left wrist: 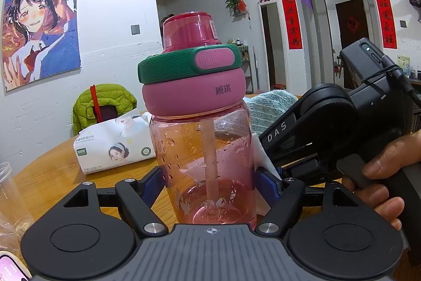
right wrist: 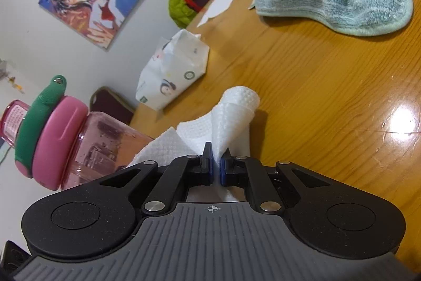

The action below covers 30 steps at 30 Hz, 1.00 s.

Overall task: Clean container
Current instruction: 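Rotate the bottle in the left gripper while the right gripper keeps wiping it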

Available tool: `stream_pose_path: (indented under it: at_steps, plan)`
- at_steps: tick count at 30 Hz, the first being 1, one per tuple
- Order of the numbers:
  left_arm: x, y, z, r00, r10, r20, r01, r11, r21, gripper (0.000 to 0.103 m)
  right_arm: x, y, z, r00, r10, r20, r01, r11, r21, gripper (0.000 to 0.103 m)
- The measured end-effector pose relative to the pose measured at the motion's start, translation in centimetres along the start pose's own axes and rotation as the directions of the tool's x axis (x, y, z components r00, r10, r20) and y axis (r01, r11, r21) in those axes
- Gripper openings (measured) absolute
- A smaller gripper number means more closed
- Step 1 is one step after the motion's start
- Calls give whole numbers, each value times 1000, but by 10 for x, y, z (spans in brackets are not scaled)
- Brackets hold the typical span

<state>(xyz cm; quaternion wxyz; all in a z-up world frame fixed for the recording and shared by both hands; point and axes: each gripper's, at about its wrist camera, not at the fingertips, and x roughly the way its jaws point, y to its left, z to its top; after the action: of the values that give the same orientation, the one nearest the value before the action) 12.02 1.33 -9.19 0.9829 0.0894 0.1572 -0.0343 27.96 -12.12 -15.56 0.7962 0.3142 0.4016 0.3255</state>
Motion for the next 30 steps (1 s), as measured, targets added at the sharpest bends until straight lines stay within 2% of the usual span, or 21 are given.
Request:
stream_pose_path:
  at_steps: [2, 5, 9, 14, 17, 20, 26, 30]
  plan:
    - [-1, 0, 0, 1000, 5, 0, -5, 1000, 0, 73, -3, -1, 0, 999, 33, 24, -33, 999, 2, 12]
    - [-12, -4, -1, 999, 45, 29, -45, 999, 0, 82, -12, 3, 2, 993, 84, 81, -83, 996, -9, 12]
    - [-26, -13, 0, 996, 74, 52, -73, 997, -10, 83, -21, 9, 4, 984, 97, 147, -92, 995, -43, 12]
    - [-23, -18, -3, 999, 43, 28, -44, 999, 20, 83, -18, 10, 3, 982, 151, 117, -148, 989, -29, 11]
    - [-18, -14, -2, 999, 43, 31, -43, 999, 17, 83, -20, 15, 1, 985, 131, 113, -126, 991, -54, 11]
    - [-3, -11, 1, 998, 56, 18, -57, 997, 53, 84, -24, 19, 0, 985, 105, 133, -95, 992, -82, 11]
    - [7, 4, 3, 999, 47, 4, -47, 998, 45, 74, -21, 10, 2, 988, 105, 110, -102, 994, -28, 12]
    - [4, 6, 1, 999, 34, 8, -35, 998, 44, 73, -26, 9, 3, 990, 40, 133, -37, 999, -31, 12]
